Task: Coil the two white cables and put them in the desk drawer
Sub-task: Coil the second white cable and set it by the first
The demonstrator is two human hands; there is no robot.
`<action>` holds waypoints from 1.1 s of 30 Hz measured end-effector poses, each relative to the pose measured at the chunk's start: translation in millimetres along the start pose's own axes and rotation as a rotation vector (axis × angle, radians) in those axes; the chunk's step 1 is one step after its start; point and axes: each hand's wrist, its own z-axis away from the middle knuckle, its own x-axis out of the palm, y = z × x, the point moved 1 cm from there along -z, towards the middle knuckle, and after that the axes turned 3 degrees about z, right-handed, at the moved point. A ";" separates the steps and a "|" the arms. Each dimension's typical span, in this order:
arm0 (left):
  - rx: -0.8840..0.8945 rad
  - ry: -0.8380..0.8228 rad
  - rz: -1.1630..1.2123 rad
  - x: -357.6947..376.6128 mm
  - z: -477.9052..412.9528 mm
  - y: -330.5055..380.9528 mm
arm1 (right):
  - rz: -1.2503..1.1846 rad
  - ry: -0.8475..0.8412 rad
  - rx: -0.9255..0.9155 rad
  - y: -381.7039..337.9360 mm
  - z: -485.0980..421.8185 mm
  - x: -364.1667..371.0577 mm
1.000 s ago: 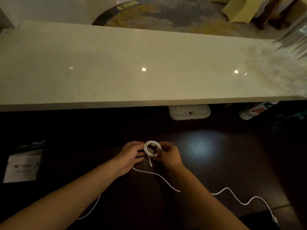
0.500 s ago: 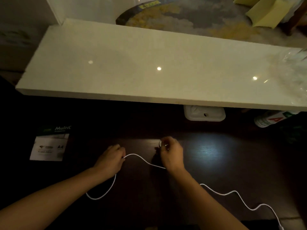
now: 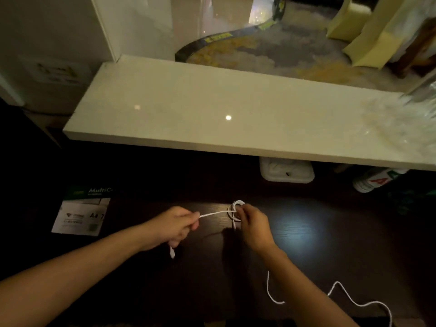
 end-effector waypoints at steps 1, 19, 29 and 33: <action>0.017 -0.030 0.114 0.4 4.5 12.7 | 0.013 0.015 0.018 10.0 3.3 -7.1; 0.290 -0.360 0.576 64.4 0.0 101.5 | -0.152 -0.138 -0.084 -45.2 118.2 -35.3; 0.274 -0.492 -0.479 70.4 20.1 63.4 | -0.026 -0.139 -0.316 -69.5 114.7 -92.8; 0.098 -0.785 -0.430 83.8 39.2 46.3 | -0.125 -0.134 -0.262 -58.6 99.9 -101.5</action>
